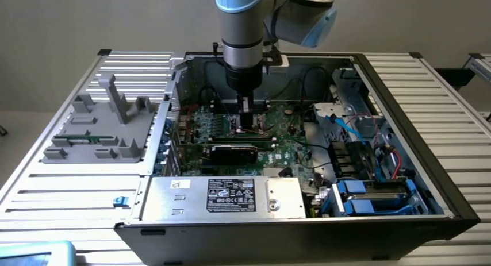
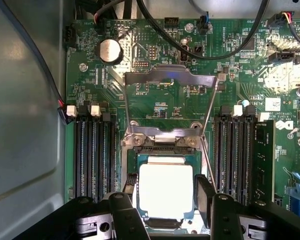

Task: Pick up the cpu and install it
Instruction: 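Place the cpu into insertion slot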

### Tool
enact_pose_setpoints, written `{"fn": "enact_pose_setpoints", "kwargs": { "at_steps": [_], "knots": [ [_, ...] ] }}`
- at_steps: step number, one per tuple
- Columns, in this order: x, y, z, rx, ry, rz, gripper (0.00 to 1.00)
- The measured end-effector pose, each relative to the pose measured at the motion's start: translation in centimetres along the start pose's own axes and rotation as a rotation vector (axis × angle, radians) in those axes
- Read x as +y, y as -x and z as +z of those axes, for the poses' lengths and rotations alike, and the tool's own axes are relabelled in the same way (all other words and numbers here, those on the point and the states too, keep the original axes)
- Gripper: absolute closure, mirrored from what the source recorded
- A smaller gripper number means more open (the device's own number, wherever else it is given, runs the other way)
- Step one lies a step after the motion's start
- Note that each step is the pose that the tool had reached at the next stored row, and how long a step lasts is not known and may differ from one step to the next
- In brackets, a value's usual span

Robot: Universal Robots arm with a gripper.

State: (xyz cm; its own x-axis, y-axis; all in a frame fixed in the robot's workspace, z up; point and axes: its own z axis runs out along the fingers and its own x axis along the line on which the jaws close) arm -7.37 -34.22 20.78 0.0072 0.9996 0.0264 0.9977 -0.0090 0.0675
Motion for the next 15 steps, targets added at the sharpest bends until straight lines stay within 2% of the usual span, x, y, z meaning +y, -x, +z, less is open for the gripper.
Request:
{"fn": "enact_pose_setpoints", "kwargs": {
  "at_steps": [5, 15],
  "knots": [
    [0.08, 0.0, 0.09, -0.0001, -0.0116, 0.001, 0.45],
    [0.2, -0.01, 0.35, -0.0002, -0.012, 0.002, 0.45]
  ]
}}
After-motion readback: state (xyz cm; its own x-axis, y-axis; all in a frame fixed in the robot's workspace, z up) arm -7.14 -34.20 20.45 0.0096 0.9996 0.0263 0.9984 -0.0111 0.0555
